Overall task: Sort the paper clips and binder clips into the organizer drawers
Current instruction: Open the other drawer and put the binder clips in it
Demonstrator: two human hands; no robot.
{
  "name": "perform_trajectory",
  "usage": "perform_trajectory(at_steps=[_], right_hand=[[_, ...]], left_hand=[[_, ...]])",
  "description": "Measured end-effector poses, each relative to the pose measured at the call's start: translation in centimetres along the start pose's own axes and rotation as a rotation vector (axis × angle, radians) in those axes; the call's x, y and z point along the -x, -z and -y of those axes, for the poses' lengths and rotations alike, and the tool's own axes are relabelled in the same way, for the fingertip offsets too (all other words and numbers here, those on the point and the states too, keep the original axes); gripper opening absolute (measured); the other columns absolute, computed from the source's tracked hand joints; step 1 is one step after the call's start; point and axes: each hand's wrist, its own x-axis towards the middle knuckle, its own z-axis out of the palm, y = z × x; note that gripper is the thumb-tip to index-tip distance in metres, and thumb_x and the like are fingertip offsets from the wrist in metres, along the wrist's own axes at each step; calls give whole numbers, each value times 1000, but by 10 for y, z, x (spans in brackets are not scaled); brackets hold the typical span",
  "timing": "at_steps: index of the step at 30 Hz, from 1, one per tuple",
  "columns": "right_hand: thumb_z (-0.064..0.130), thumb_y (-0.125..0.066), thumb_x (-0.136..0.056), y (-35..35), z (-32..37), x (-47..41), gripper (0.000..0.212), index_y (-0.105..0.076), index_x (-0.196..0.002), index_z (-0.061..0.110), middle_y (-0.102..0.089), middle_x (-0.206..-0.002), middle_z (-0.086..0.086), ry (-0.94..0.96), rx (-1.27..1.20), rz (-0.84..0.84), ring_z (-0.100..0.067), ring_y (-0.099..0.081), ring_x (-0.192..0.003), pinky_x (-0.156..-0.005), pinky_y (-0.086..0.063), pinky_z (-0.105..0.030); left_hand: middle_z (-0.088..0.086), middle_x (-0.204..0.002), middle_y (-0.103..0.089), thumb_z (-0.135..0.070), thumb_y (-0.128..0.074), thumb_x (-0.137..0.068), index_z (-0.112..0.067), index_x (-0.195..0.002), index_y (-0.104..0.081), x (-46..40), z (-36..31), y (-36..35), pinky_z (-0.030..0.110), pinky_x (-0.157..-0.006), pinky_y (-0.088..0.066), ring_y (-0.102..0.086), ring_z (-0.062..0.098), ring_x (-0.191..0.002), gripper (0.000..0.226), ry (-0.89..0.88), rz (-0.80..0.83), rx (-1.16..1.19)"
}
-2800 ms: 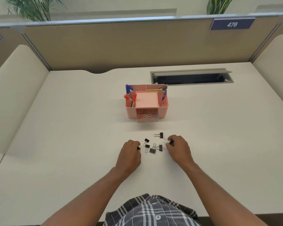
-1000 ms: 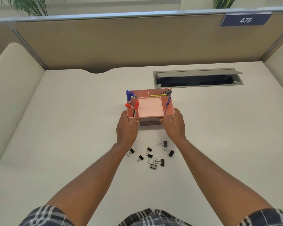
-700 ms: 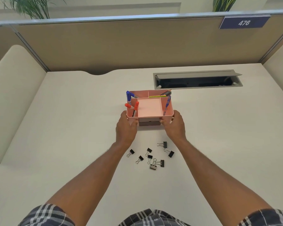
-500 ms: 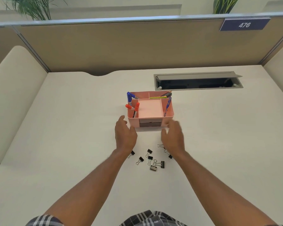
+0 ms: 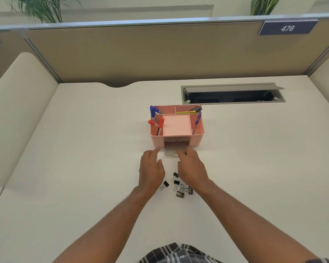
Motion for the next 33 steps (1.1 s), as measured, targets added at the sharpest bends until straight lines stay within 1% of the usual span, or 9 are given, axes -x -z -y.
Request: perform_trajectory(at_steps=[3,7,10,13,16,20,25,30,33], right_hand=[[3,-53,-84,-8,-2,18,47,-47,-128,16,-45,-109,-4,-6,-10,40,-24,-47,-98,-62,-50,-37],[7,-53,-89,-6,-5,23,49,-47,-136,18,-46,-116,-4,11,-120,20,-23,-48,-105,-76,-52,-37],[7,-53,-91,5,-24,21,42,-54,-133,14,-53,-118,-7,-154,-304,-93,-23,-55,-107,-89,-47,-33],[13,-53,-92,11,-50,22,31,-62,-121,15,-58,-117,-8,-368,-302,-33,-24,-61,-103,-86,-46,-31],[25,-55,-93,7,-54,28,24,-67,-111,14,-61,-108,-9,-307,-202,86,-27,-61,-101,-76,-46,-31],[27,-53,-95,-4,-41,32,24,-64,-112,14,-57,-108,-9,-209,-88,59,-27,-55,-100,-76,-50,-36],[22,-53,-92,-11,-31,35,18,-61,-107,16,-52,-104,-4,-170,-29,88,-23,-50,-99,-69,-48,-34],[33,-54,-92,-9,-35,37,24,-62,-102,13,-55,-103,-4,-149,-51,71,-23,-52,-101,-76,-48,-34],[40,-60,-89,2,-35,35,30,-65,-102,14,-59,-99,-2,-138,-158,-109,-20,-53,-95,-78,-49,-32]], left_hand=[[4,-111,-55,-1,-55,-90,-13,-128,-59,8,1,-3,31,-86,-47,-51,21,-104,40,-137,54,-84],[6,-109,-58,0,-55,-89,-11,-126,-61,14,2,-5,37,-85,-48,-52,23,-101,40,-177,91,-114],[4,-113,-58,-2,-55,-89,-11,-124,-59,18,3,-1,33,-93,-44,-50,21,-106,37,-149,70,-104],[3,-108,-61,-8,-57,-90,-12,-115,-62,26,4,-1,34,-90,-45,-53,22,-102,26,-166,107,-146],[5,-104,-63,-20,-59,-91,-13,-118,-62,33,1,-11,39,-84,-47,-57,27,-96,28,-232,233,-238],[7,-98,-61,-32,-57,-90,-15,-108,-63,24,-18,-22,39,-79,-46,-55,29,-92,26,-194,332,-395],[10,-98,-60,-17,-53,-90,-10,-97,-62,18,-27,-24,37,-73,-43,-55,29,-90,13,-215,385,-476],[9,-94,-59,-14,-52,-88,-8,-94,-62,20,-21,-22,36,-71,-45,-56,28,-85,13,-249,296,-352],[6,-92,-60,-10,-61,-87,-8,-100,-64,11,-28,-10,32,-72,-48,-55,22,-83,13,-322,128,-230]])
